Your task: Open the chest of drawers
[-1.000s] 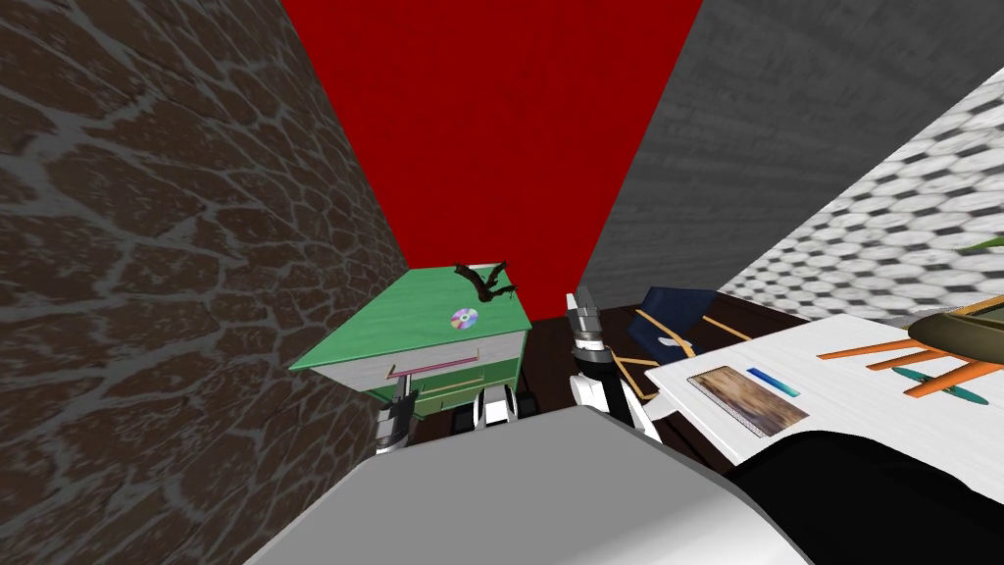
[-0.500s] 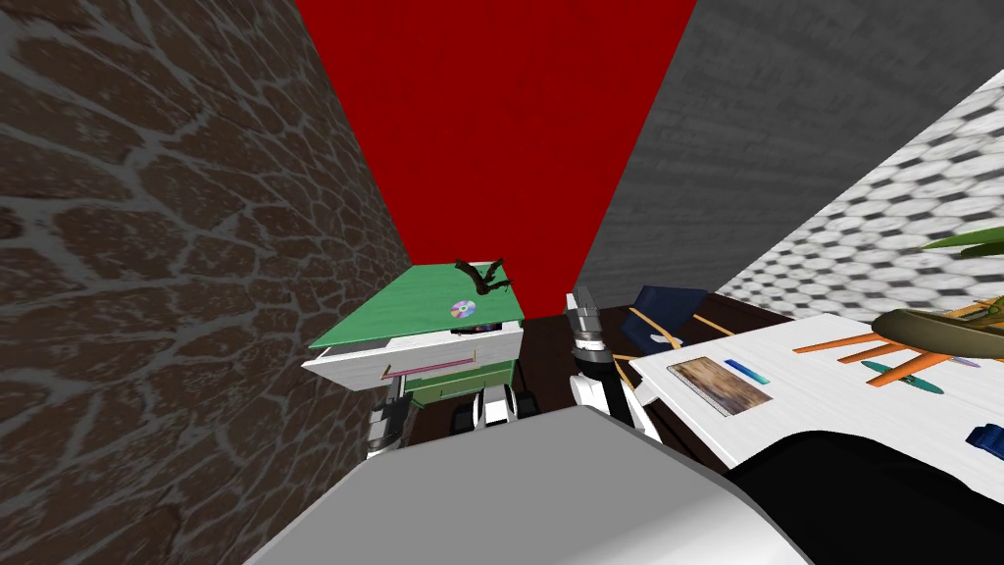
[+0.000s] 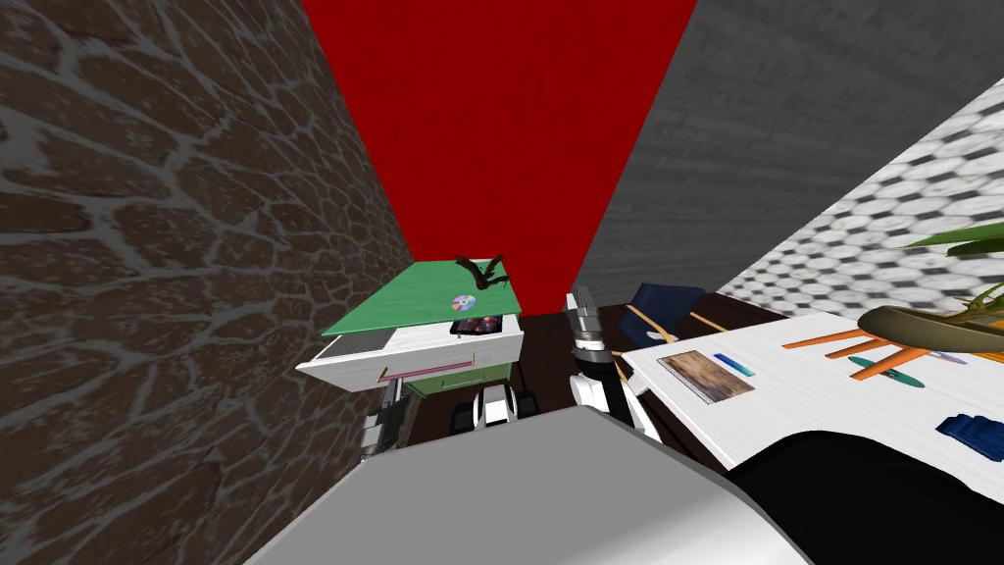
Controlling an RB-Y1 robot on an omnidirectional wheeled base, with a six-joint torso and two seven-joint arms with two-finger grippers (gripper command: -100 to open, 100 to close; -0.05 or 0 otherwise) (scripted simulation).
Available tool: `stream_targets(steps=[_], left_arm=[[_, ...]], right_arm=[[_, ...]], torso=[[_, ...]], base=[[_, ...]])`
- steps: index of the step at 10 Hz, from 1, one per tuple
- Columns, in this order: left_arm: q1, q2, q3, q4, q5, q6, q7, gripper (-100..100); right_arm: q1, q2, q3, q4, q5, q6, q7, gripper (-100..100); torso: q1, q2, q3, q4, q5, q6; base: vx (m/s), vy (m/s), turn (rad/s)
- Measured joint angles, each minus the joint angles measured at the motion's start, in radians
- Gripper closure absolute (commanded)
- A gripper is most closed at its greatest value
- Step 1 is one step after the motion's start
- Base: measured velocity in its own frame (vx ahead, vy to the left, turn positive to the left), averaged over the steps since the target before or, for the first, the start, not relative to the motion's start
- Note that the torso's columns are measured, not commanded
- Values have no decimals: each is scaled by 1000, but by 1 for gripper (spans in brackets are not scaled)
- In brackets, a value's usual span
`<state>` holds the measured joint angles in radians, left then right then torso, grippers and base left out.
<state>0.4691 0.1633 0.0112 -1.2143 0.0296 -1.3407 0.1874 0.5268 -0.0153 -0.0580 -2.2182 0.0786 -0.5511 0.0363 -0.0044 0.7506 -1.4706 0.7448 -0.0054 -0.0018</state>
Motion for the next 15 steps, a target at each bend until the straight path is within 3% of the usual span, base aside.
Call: stream_targets(steps=[7,8,15], left_arm=[[65,7,-16,-9,-9,-55,16,100],[74,10,-17,-11,-10,-67,19,-100],[210,77,12,-180,30,-31,91,-100]], right_arm=[[0,0,0,0,0,0,0,0],[0,0,0,0,0,0,0,0],[0,0,0,0,0,0,0,0]], torso=[[1,-3,-3,1,-2,-1],[0,-5,-4,1,-3,-1],[4,-11,-4,-6,5,2]], base=[[-127,2,23],[-18,-32,22],[52,-39,15]])
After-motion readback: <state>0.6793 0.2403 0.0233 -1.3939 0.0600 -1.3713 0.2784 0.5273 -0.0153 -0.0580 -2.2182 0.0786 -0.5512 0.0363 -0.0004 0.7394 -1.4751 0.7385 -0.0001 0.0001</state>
